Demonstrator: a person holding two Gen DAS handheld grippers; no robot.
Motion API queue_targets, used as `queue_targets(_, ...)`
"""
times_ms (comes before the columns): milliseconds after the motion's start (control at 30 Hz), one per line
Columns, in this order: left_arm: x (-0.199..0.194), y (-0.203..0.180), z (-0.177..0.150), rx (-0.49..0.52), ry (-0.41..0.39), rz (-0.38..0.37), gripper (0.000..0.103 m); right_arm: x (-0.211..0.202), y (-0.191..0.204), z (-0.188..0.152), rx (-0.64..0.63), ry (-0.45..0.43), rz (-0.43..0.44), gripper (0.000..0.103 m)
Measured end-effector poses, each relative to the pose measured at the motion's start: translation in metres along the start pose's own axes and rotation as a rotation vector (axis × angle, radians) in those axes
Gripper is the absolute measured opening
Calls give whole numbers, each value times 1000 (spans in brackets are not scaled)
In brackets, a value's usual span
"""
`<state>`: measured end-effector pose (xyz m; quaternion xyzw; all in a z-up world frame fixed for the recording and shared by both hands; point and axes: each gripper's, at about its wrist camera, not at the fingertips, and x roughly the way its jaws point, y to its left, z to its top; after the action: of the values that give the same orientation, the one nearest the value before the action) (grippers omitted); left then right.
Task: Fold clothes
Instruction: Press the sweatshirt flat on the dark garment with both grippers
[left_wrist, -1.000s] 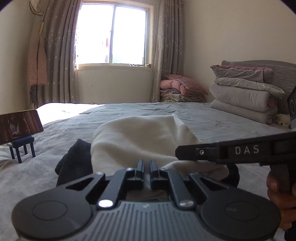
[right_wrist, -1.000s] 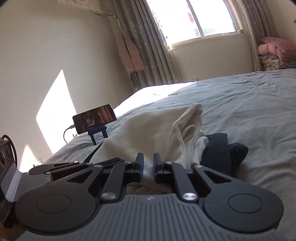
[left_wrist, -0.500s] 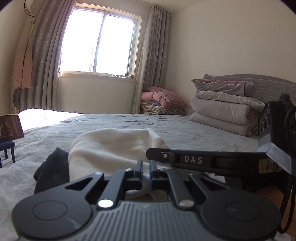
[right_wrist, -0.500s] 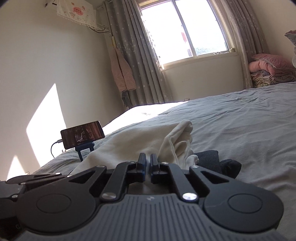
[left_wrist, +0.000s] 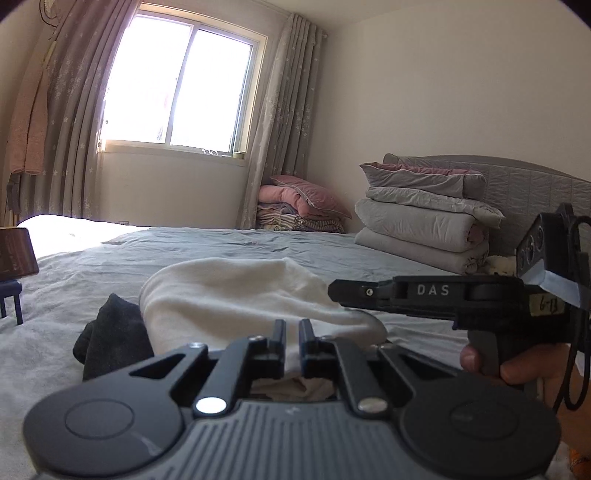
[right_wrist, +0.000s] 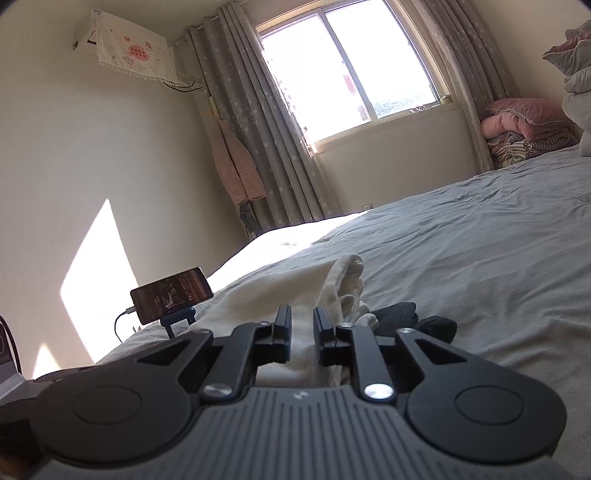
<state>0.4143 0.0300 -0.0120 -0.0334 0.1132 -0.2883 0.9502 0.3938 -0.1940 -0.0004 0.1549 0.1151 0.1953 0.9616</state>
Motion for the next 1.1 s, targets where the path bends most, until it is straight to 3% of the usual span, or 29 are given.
queue_targets(167, 3, 12, -9, -8, 41, 113, 6, -4, 6, -5, -41, 5, -3, 17)
queue_targets(233, 3, 18, -15, -18, 68, 125, 4, -5, 6, -7, -51, 8, -11, 1)
queue_targets(267, 3, 20, -16, -23, 73, 126, 3, -6, 7, -8, -56, 10, -15, 0)
queue_targets(467, -9, 20, -9, -41, 34, 155, 3, -8, 7, -15, -85, 18, -41, 0)
queue_targets(600, -14, 16, -6, -44, -10, 170, 3, -11, 11, -17, -119, -4, -44, 15)
queue_targets(700, -6, 14, -10, -17, 29, 192, 4, -5, 6, -21, -122, 33, -80, 12)
queue_targets(767, -4, 14, -12, -15, 42, 199, 4, -3, 0, -21, -111, 43, -105, 1)
queue_targets(833, -4, 12, -11, -13, 43, 207, 4, -4, 1, -20, -107, 41, -102, 1)
queue_targets(967, -4, 7, -7, -15, 53, 230, 4, -9, 4, -18, -102, 48, -101, 13)
queue_targets(1100, -4, -6, -3, -17, 100, 294, 5, -24, 15, -15, -107, 82, -115, 17)
